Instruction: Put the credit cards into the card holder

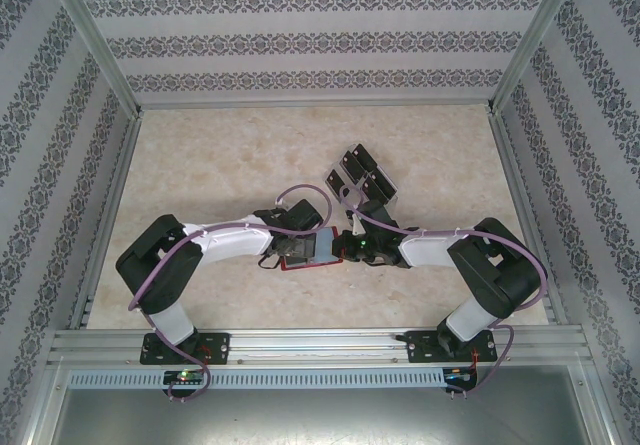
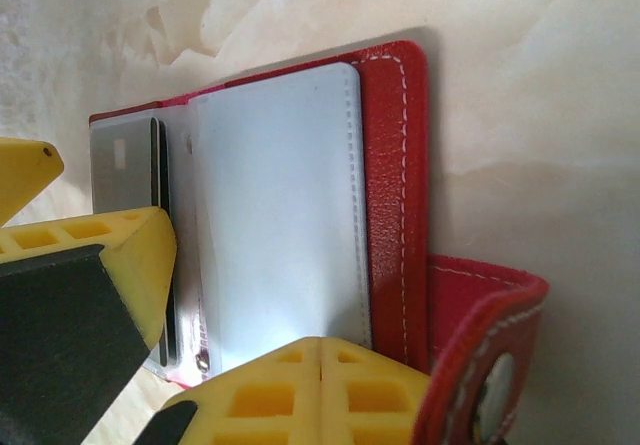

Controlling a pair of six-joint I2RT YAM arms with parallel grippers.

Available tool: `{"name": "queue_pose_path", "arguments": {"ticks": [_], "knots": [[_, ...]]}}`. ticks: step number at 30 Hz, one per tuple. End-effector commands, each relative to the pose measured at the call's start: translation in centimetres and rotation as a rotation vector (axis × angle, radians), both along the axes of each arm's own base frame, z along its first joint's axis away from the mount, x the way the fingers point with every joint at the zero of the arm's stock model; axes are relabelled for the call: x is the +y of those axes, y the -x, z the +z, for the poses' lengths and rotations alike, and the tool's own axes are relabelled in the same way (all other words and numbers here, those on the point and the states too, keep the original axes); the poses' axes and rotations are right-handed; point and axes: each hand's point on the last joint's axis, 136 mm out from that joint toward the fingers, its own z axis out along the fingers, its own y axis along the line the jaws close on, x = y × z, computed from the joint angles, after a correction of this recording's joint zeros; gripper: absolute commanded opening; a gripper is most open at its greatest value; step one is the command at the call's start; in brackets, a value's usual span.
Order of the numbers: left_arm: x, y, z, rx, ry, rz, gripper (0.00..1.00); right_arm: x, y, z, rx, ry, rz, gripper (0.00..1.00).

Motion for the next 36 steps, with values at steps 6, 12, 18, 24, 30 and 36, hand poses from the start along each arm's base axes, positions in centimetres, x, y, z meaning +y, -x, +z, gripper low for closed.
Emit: {"name": "queue_pose_path", "arguments": {"ticks": [6,12,18,24,30,36], "knots": [[2.5,1.0,-0.5,0.017,-0.046,0.037,1.0,-1.1,0.0,-1.0,0.034,0.053,-0.03,0.0],[2.0,1.2,-0.6,0.019,-0.009,0.022,1.0,-0.3,-0.7,0.8,0.01,0.027,-0.016,0.0],[0.5,0.1,1.7,-0.025,0.049,-0.005,1.0,0.3,-1.3,3.8,-0.037,-0.004,-0.003,0.05],[0.6,-0.3,4.1,-0.065,0.07,-0.004,1.0,-0.3,-1.0,5.8,-0.069,0.023,-0.005,0.19],[2.7,1.3,3.6,-0.053,0.055,0.023,1.0,-0.7,-0.1,5.1,-0.073,0.121,0.029,0.37],[4.9,3.2,1.9,-0.023,0.033,0.055,1.0,0.2,0.5,4.3,-0.076,0.187,0.08,0.39]]}}
